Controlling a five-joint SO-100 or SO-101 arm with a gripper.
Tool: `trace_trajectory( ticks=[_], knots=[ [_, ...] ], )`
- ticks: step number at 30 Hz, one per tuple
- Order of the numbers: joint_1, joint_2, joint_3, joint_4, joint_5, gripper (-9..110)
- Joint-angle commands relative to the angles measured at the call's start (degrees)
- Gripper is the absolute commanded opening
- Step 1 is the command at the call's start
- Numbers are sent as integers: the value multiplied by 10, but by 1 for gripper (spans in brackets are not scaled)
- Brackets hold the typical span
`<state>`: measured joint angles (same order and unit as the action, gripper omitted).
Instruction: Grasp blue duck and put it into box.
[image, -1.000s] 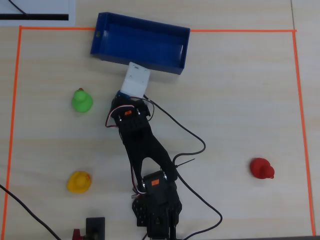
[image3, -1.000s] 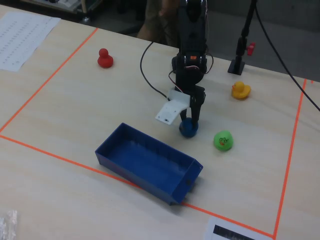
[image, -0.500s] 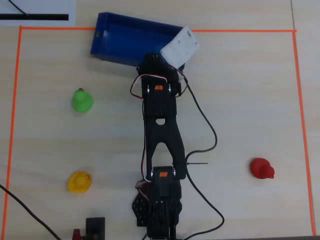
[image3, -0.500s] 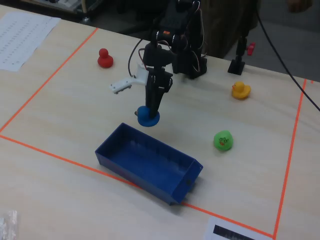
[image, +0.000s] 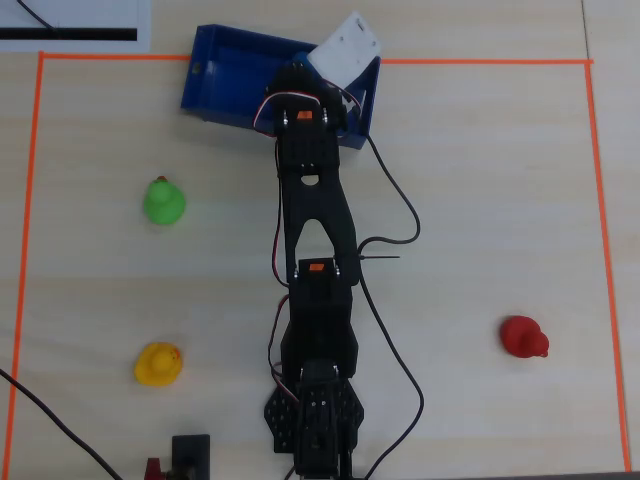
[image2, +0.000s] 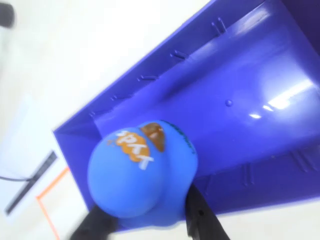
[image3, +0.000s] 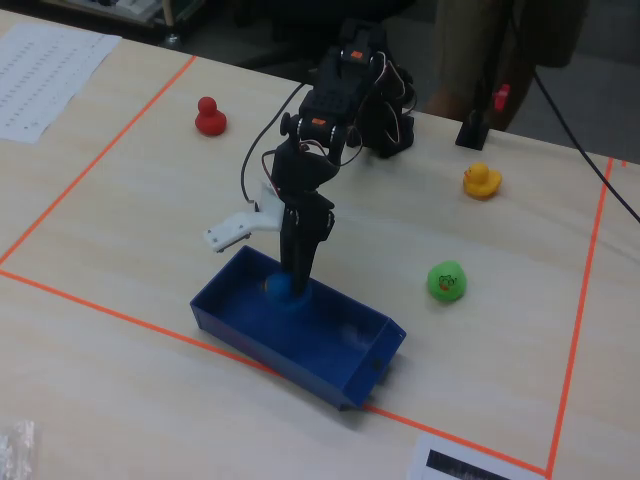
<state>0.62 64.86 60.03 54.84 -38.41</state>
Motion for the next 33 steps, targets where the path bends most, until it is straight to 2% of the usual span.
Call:
trace_trajectory(
  ticks=[1, 5, 8, 9, 14, 20, 28, 33],
  knots=[
    [5, 47, 25, 10, -42, 36],
    [29, 128, 110, -11, -45, 24],
    [46, 222, 214, -28, -49, 1],
    [49, 272, 278, -49, -60, 0],
    [33, 547, 638, -156, -123, 0],
    [-19, 839, 930, -157, -134, 0],
    [9, 1135, 1165, -33, -210, 0],
    [25, 1216, 1181, 97, -240, 0]
  ],
)
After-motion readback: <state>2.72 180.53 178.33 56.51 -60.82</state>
